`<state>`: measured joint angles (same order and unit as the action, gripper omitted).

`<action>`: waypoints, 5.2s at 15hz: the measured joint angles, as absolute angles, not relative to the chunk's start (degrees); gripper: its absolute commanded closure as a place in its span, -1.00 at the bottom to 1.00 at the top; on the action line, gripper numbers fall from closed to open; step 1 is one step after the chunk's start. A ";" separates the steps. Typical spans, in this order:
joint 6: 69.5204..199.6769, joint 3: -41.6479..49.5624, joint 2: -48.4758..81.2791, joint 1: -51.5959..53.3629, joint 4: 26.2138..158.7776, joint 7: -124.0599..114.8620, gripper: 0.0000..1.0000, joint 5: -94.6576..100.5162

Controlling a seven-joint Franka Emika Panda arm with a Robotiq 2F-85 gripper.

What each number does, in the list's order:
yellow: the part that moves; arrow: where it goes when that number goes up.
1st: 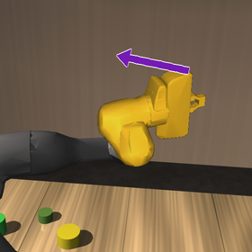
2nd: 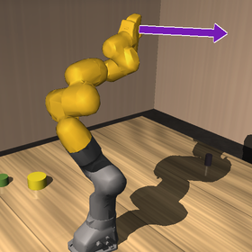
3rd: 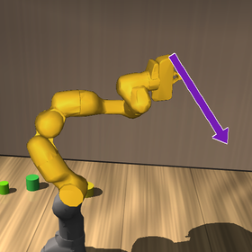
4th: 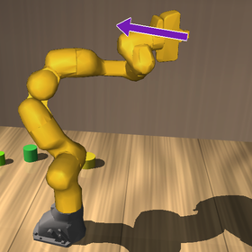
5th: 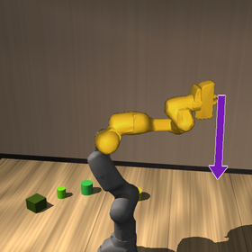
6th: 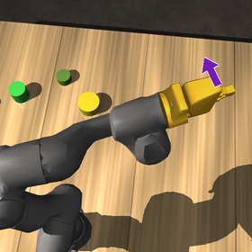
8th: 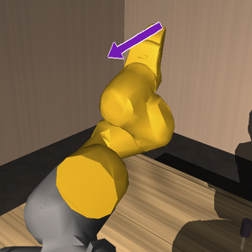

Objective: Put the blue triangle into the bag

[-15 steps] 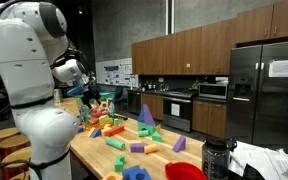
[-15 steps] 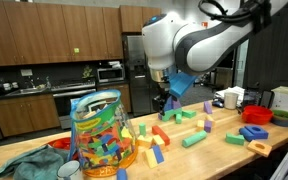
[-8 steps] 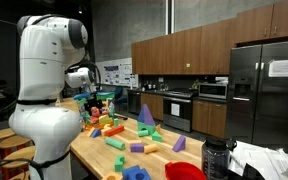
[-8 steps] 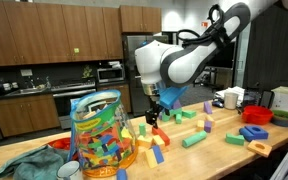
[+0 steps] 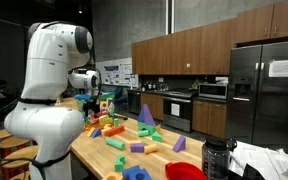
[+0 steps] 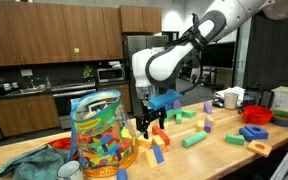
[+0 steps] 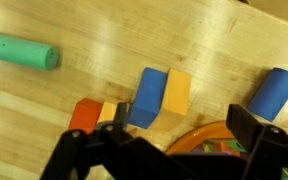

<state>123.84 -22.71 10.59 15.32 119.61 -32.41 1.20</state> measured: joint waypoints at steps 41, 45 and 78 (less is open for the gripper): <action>145.95 -11.10 16.18 20.75 129.69 -37.20 -1.00 6.56; 145.95 -10.93 16.17 21.07 129.69 -37.87 -1.00 6.56; 159.72 -0.59 18.29 29.15 129.64 -60.68 -1.00 31.65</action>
<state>159.72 -0.59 18.29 29.15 129.64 -60.68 31.65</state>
